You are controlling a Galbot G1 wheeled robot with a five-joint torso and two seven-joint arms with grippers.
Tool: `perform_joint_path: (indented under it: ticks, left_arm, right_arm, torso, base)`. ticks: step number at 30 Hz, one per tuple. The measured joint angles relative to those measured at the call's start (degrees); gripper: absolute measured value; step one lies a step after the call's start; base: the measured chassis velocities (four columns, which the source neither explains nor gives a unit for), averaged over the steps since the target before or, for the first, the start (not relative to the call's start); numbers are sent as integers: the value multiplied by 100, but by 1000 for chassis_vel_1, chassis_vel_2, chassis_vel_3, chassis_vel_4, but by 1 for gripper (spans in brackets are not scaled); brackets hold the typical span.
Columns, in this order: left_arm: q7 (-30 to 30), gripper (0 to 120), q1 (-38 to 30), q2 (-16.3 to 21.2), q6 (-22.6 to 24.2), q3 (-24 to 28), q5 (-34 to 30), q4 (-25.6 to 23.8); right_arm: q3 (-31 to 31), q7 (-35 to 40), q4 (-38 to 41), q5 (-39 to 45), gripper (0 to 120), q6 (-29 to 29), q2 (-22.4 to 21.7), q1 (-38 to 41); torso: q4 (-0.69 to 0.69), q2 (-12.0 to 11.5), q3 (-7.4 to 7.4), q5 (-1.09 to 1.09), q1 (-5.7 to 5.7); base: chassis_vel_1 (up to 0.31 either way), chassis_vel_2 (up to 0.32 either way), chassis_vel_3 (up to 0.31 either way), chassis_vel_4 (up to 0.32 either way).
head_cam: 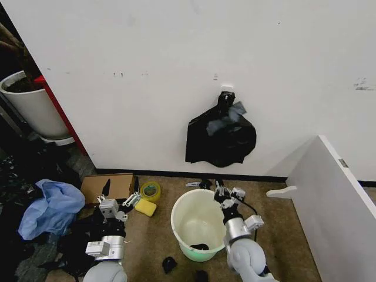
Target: Place the garbage bag over the trash bin.
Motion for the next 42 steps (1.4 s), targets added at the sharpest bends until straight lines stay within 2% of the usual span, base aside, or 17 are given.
perform_joint_path:
  ticks: [8,10,11,15,16,17,18,19,22,24,27,28,31,34,39,42]
  left_arm:
    - [0,100,-18,-5,1,-8,-12,-4]
    - [1,100,-23,-9,1,-8,-12,-4]
    - [1,100,-25,-18,1,-7,-12,-4]
    - [2,100,-25,-25,1,-5,-9,-4]
    - [2,100,-20,-33,1,-2,-4,-4]
    - [3,100,-16,-38,1,0,0,-4]
    - [3,100,-13,-41,1,1,4,-4]
    - [4,100,-4,-44,-1,2,11,-4]
    - [4,100,6,-46,-1,2,19,-4]
    - [5,100,21,-46,-2,-1,31,-4]
    - [5,100,13,-30,17,-34,35,-10]
    - [5,100,13,-30,17,-34,35,-10]
    - [-2,100,4,-27,67,-40,37,-14]
    - [-23,100,0,-38,74,-45,61,-12]
    - [-65,100,7,-8,74,-103,70,22]
    - [-87,100,-1,14,74,-126,58,44]
  right_arm:
    - [-18,17,47,-229,0,42,-194,-179]
    - [0,-3,36,-247,6,76,-211,-181]
    - [30,-34,8,-248,12,132,-213,-163]
    - [52,-55,-17,-241,15,183,-208,-140]
    - [83,-89,-50,-225,22,257,-194,-98]
    - [100,-104,-60,-216,33,293,-185,-76]
    - [119,-126,-75,-205,35,340,-171,-41]
    - [150,-146,-96,-184,42,389,-150,14]
    - [193,-158,-102,-143,46,433,-121,97]
    - [267,-141,-45,67,59,444,-78,283]
    - [329,342,460,774,72,-14,-44,669]
    - [329,342,460,774,72,-14,-44,669]
    - [284,1049,806,980,83,-840,-68,1179]
    - [158,1286,579,668,73,-1151,-87,1560]
    - [57,1441,94,553,63,-1182,34,1945]
    - [45,1648,-62,399,62,-1210,91,2049]
  torso:
    - [0,0,0,0,0]
    - [0,0,0,0,0]
    - [-1,0,0,0,0]
    - [-1,0,0,0,0]
    - [-1,0,0,0,0]
    - [0,0,0,0,0]
    - [0,0,0,-1,0]
    - [-1,0,0,0,0]
    - [-1,0,1,1,0]
    - [1,0,0,0,0]
    - [0,0,1,-2,1]
    - [0,0,1,-2,1]
    - [0,0,1,0,1]
    - [0,0,1,0,1]
    - [1,0,1,0,1]
    - [1,0,1,0,1]
  base:
    - [0,0,0,0]
    - [0,0,0,0]
    - [0,0,0,0]
    - [0,0,0,0]
    - [0,0,0,0]
    - [0,0,0,0]
    - [0,0,0,0]
    - [0,0,0,0]
    - [0,0,0,0]
    - [0,0,0,0]
    - [0,0,0,0]
    - [0,0,0,0]
    - [0,0,0,0]
    - [0,0,0,0]
    - [0,0,0,0]
    - [0,0,0,0]
